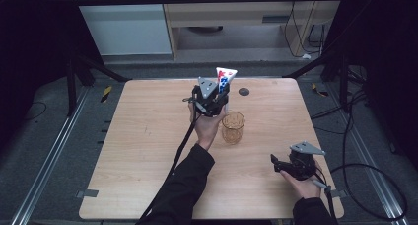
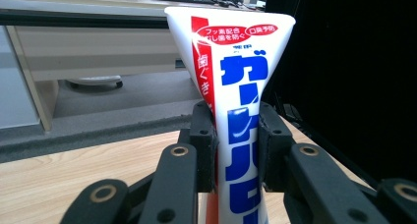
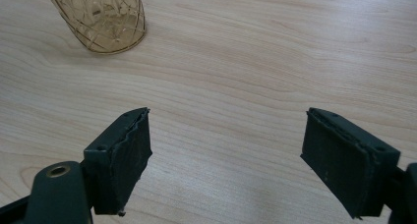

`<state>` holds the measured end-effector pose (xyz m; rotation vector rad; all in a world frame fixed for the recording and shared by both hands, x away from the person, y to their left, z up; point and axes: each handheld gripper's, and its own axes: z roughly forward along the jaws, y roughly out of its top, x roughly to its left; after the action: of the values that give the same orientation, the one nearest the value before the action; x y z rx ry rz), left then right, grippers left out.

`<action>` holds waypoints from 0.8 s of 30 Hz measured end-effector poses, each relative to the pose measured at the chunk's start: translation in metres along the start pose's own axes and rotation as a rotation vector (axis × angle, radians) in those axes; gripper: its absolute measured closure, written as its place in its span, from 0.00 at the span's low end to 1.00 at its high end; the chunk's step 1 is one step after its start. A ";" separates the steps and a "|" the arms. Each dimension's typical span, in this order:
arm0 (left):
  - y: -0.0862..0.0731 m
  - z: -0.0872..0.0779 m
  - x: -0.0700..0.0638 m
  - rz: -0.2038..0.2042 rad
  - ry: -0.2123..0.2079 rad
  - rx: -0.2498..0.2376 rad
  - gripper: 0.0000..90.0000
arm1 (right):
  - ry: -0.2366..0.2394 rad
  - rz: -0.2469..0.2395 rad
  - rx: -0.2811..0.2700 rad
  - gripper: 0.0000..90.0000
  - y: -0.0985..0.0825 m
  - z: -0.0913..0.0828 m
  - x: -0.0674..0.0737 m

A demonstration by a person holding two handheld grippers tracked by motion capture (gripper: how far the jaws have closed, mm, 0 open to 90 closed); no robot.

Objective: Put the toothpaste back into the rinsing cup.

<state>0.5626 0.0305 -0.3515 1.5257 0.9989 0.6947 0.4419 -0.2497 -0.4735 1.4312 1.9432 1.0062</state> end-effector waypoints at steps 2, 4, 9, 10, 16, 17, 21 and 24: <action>-0.002 0.003 -0.002 0.007 0.006 0.003 0.81 | 0.000 -0.005 0.002 0.21 0.000 0.001 0.001; -0.004 0.007 -0.003 0.003 0.002 0.007 0.80 | -0.001 -0.006 0.003 0.20 0.000 0.001 0.001; -0.009 0.015 -0.008 -0.008 -0.015 0.010 0.81 | -0.004 -0.005 -0.001 0.21 -0.001 0.001 -0.001; -0.009 0.017 -0.010 -0.007 -0.019 0.012 0.81 | -0.001 -0.005 -0.002 0.21 -0.001 0.001 -0.001; -0.014 0.023 -0.013 -0.005 -0.024 0.024 0.81 | -0.007 -0.009 -0.001 0.20 -0.001 0.001 -0.002; -0.015 0.024 -0.013 -0.001 -0.021 0.022 0.81 | -0.004 0.000 -0.001 0.21 -0.001 0.000 -0.002; -0.021 0.028 -0.015 -0.007 -0.031 0.038 0.80 | -0.004 0.000 -0.001 0.20 -0.001 0.001 -0.002; -0.025 0.030 -0.016 0.003 -0.027 0.042 0.80 | -0.006 -0.004 -0.001 0.20 -0.001 0.001 -0.001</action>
<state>0.5757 0.0024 -0.3806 1.5690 0.9969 0.6571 0.4425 -0.2510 -0.4750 1.4282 1.9403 1.0004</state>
